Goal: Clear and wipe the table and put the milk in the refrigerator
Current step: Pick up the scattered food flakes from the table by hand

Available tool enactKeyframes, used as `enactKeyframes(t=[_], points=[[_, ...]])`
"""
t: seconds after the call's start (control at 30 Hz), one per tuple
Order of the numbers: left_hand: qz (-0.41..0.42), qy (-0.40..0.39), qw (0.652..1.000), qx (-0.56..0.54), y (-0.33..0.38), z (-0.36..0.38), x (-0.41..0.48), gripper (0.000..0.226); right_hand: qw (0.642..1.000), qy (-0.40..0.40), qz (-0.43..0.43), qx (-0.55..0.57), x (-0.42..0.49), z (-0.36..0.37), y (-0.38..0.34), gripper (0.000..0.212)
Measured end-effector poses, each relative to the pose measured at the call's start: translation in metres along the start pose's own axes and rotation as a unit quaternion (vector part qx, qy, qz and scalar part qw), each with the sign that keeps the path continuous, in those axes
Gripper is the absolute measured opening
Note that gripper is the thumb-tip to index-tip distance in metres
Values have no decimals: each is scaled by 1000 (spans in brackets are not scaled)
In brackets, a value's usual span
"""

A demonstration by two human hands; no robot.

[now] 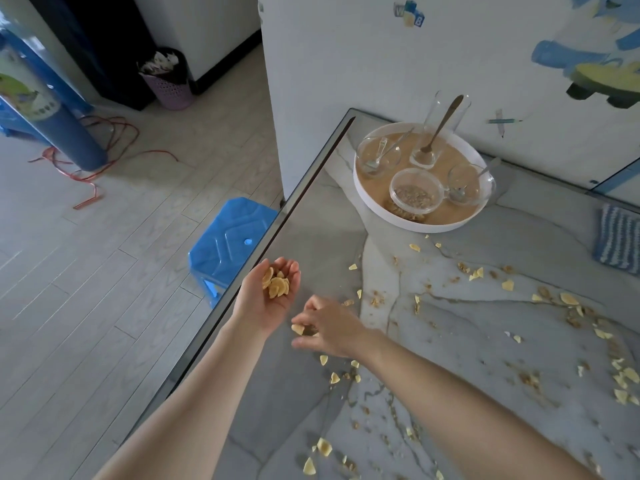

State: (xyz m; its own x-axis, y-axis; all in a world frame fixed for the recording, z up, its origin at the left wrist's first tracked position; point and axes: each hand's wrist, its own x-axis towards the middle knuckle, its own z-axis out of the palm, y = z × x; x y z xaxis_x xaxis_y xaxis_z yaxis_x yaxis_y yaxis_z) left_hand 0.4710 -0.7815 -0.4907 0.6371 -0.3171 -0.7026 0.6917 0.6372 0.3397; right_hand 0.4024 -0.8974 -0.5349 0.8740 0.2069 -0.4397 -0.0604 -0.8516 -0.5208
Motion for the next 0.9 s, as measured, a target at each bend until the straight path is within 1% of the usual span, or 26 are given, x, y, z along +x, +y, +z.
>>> enactKeyframes(t=[0.1,0.17,0.23,0.3,0.37,0.43,0.47,0.5,0.57,0.63,0.7,0.73,0.77,0.83,0.9], points=[[-7,1,1000,1,0,-7,-4,30,997,-31,-40,-51,-10,5,1,45],[-14,-2,1000,5,-1,-9,-6,30,995,-45,-39,-82,-19,6,3,41],[-23,-4,1000,12,-2,-12,-7,31,995,-52,-17,-86,-26,4,3,31],[-36,-5,999,22,-5,-15,-11,31,995,-55,6,-84,-33,6,2,26],[-49,-12,998,27,-10,-19,-15,31,994,-44,29,-96,-37,10,1,26],[-61,-10,997,35,-14,-23,-18,31,993,-17,56,-103,-42,15,0,28],[-66,-6,997,42,-16,-24,-20,31,993,5,72,-92,-45,16,0,29],[-71,-1,996,48,-17,-26,-22,32,993,32,96,-58,-47,16,2,28],[-85,8,995,57,-21,-29,-24,32,980,108,152,70,-51,13,8,21],[-101,12,992,71,-26,-32,-27,32,944,186,182,203,-55,7,10,12],[-117,15,989,94,-34,-33,-29,32,907,242,174,297,-62,-1,7,21],[-124,12,987,105,-38,-33,-30,32,901,253,158,316,-64,-7,0,21],[-133,2,984,119,-44,-32,-32,33,902,257,141,317,-67,-10,-9,16],[-148,-32,977,149,-53,-31,-38,33,918,239,105,298,-69,-16,-29,5],[-154,-61,972,165,-60,-29,-43,32,930,236,90,269,-72,-17,-40,15]])
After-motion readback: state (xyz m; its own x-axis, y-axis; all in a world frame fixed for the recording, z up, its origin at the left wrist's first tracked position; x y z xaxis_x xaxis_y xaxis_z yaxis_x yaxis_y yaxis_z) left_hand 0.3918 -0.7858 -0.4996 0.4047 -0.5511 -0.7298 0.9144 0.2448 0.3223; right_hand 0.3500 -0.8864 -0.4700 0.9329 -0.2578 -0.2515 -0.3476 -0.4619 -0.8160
